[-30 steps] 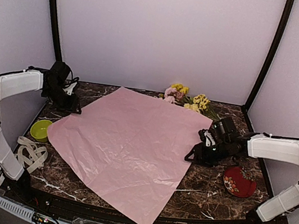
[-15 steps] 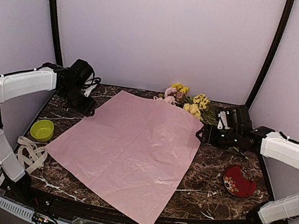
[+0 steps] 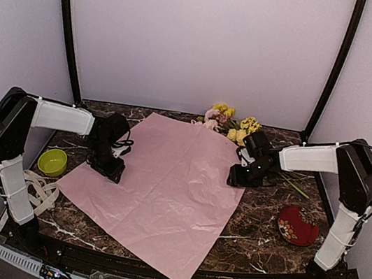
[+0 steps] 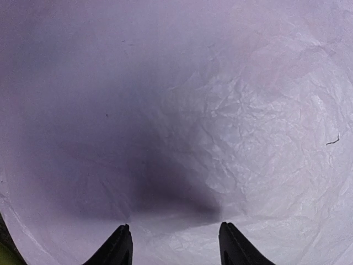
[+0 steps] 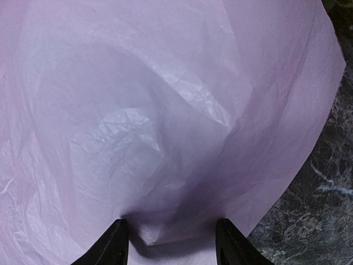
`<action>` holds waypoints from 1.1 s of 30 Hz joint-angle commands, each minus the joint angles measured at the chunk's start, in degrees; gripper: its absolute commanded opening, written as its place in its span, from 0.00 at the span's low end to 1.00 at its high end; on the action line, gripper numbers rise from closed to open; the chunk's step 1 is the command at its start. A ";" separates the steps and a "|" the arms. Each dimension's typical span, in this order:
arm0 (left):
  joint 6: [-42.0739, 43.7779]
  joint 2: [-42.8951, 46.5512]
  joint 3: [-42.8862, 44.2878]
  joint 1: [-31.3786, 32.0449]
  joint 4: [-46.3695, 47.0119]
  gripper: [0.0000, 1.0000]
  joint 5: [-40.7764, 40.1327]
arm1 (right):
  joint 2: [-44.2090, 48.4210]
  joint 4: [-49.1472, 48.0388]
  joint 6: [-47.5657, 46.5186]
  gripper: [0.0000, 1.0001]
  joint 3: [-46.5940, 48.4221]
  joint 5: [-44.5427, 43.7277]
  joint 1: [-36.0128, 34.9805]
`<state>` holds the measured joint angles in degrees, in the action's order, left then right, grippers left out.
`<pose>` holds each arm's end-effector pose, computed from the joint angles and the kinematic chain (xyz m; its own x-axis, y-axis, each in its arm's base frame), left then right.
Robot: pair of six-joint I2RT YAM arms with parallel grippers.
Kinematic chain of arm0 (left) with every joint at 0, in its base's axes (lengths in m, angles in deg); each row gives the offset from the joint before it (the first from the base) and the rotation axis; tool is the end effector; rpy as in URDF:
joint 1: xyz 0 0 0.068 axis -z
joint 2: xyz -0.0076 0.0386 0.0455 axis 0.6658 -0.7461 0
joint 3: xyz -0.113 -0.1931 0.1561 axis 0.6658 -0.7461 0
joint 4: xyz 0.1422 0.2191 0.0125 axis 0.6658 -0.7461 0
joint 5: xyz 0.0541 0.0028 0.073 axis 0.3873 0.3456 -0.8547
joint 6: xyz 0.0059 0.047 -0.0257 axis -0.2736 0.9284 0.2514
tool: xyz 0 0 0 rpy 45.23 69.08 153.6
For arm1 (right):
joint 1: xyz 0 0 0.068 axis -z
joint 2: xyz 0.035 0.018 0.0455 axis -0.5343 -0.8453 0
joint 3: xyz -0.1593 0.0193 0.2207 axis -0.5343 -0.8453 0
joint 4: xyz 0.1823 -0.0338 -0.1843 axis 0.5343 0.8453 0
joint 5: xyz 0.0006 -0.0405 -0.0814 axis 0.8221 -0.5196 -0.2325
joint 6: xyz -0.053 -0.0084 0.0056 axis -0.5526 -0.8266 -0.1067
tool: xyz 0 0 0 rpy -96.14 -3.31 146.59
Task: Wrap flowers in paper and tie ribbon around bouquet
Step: Unfold the folded wrapping paper at the center of the board.
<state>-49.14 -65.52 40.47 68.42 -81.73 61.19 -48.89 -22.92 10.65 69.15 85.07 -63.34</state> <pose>0.2991 -0.1505 0.1705 -0.9072 0.3393 -0.2486 0.3571 0.9336 -0.0288 0.3171 0.1919 0.1593 -0.8823 -0.1159 -0.4561 -0.2266 0.9541 0.1959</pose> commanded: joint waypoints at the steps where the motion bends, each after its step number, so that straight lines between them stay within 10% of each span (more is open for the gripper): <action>1: 1.86 -2.54 2.21 0.21 -2.05 0.55 -1.85 | 1.14 2.34 -0.12 0.54 -3.27 -2.51 -0.29; 9: 3.34 -6.63 4.46 0.05 -4.03 0.55 -4.61 | 7.24 4.04 1.98 0.53 -10.76 -2.47 -0.30; 18: 5.65 -1.45 15.18 0.13 -5.82 0.60 -4.42 | 12.32 13.86 -5.43 0.52 2.81 -8.17 5.86; 33: 1.45 14.48 5.55 0.02 13.97 0.78 5.50 | -10.53 23.29 -19.09 0.35 32.09 -15.05 21.03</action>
<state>-46.61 -52.86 47.83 68.59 -70.89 65.04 -54.18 -2.33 -2.42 93.41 74.44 -42.21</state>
